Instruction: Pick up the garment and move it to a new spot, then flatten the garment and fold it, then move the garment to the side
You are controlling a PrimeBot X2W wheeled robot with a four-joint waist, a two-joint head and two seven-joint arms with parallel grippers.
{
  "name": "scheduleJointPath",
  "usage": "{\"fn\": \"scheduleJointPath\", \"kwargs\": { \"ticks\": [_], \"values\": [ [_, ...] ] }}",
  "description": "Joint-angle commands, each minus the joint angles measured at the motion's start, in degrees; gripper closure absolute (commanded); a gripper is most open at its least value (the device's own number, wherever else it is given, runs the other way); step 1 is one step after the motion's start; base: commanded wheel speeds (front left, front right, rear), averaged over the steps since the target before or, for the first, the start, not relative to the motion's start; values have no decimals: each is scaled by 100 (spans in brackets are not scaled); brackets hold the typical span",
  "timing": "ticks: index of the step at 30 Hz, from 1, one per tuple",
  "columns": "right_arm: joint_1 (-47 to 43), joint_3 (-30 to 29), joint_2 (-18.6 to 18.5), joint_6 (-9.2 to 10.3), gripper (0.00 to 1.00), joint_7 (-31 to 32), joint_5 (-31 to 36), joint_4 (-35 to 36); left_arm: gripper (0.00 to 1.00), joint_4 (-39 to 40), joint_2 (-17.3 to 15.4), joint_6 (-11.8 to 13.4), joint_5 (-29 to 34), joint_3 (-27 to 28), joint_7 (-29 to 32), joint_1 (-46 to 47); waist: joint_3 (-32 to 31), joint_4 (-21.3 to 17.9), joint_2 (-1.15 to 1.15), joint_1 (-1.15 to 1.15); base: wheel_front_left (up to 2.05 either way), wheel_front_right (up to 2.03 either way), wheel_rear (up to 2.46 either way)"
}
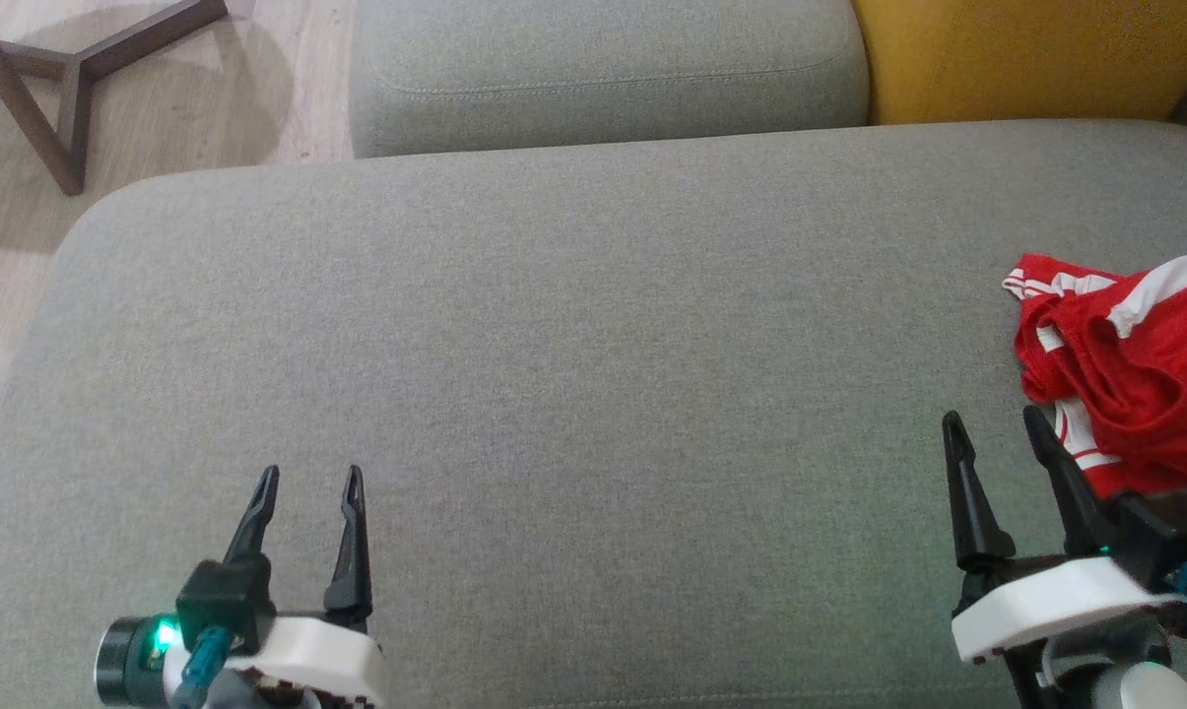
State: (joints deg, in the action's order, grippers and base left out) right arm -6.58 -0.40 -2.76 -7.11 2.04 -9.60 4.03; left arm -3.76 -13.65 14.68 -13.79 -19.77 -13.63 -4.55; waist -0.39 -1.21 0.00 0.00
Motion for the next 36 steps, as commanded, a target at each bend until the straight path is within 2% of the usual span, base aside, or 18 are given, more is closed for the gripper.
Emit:
{"fn": "scheduleJointPath", "kwargs": {
  "ticks": [1, 5, 6, 10, 36],
  "values": [
    [152, 111, -23, -37, 0, -45, -50, 180, 0, 199, -110, 37, -15, 184, -8, 242, 3, -1, 0, 0, 0, 0, 0],
    [155, 102, -20, -37, 0, -50, -64, 180, 0, 212, -124, 53, -12, 167, 7, 250, 7, 1, 0, 0, 0, 0, 0],
    [0, -13, 2, 0, 100, -1, -38, -1, 100, 9, -27, 8, 0, -21, 19, 1, 9, 2, 0, 0, 0, 0, 0],
    [-40, 14, 4, 1, 100, 1, -92, -287, 100, -228, 51, 9, -42, -45, 21, -67, 11, 3, 0, 0, 0, 0, 0],
    [223, -8, -79, -7, 100, 8, -1832, -591, 100, -408, 176, -440, -1710, 386, 337, 166, 20, 27, 0, 0, 0, 0, 0]
  ]
}}
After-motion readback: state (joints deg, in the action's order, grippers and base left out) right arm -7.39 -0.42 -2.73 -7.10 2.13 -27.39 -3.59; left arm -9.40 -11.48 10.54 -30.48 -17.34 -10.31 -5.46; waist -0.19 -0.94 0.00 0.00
